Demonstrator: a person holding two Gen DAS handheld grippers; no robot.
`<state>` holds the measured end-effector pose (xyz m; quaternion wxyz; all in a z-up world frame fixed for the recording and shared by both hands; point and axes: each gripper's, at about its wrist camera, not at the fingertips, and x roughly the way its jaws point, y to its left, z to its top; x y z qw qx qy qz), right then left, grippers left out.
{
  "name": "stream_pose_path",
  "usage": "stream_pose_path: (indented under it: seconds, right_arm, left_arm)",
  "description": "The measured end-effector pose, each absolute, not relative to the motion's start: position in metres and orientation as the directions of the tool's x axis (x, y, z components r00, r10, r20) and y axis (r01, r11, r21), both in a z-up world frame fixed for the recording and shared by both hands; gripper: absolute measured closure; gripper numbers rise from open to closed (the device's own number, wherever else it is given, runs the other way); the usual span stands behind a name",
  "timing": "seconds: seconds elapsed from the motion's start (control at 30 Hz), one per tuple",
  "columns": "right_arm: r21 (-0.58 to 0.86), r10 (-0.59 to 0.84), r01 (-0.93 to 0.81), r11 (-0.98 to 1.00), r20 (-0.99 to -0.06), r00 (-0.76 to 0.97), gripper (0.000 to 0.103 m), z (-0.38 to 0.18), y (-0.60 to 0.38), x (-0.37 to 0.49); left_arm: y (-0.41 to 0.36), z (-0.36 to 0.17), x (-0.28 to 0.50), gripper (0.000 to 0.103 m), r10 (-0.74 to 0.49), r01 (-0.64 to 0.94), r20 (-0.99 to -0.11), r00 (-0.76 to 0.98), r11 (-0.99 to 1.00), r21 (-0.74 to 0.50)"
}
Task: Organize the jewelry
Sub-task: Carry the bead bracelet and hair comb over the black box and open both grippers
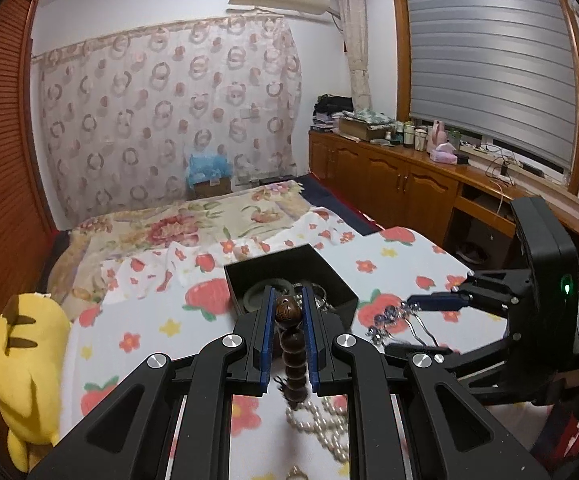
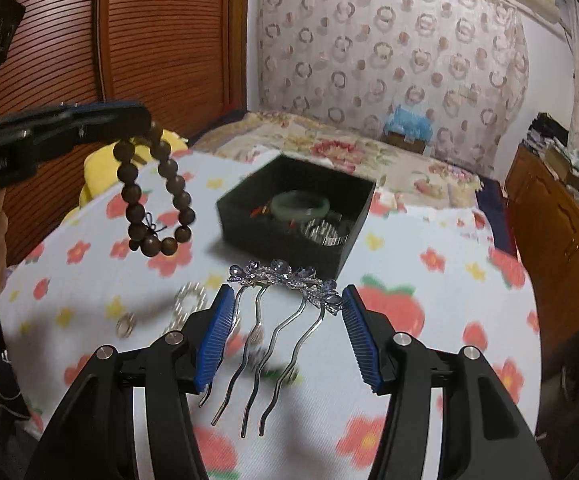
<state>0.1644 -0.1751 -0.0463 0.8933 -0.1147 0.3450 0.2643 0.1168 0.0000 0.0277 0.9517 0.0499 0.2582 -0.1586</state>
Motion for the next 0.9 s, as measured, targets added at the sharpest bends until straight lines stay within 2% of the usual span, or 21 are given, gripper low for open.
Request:
stream_pose_path:
  seconds: [0.27,0.6,0.9]
  right_arm:
    - [-0.003,0.426,-0.568,0.823,-0.659,0.620,0.045,-0.038,-0.164,0.228]
    - [0.016,0.439,-0.582,0.813,-0.674,0.594,0.047,-0.058,-0.140,0.295]
    - [0.069,0.475,-0.596,0.800,-0.680,0.559,0.048,-0.069,-0.143,0.307]
  left_arm:
    - [0.003,0.036,0.158,0.091,-0.260,0.306,-0.506,0.822,0.952,0.009]
    - [0.008,0.036,0.204,0.091,-0.251,0.294,-0.526,0.813,0.956,-0.002]
    - [-0.002,0.028,0.230,0.091,-0.262,0.310,-0.542,0.798,0.951,-0.004]
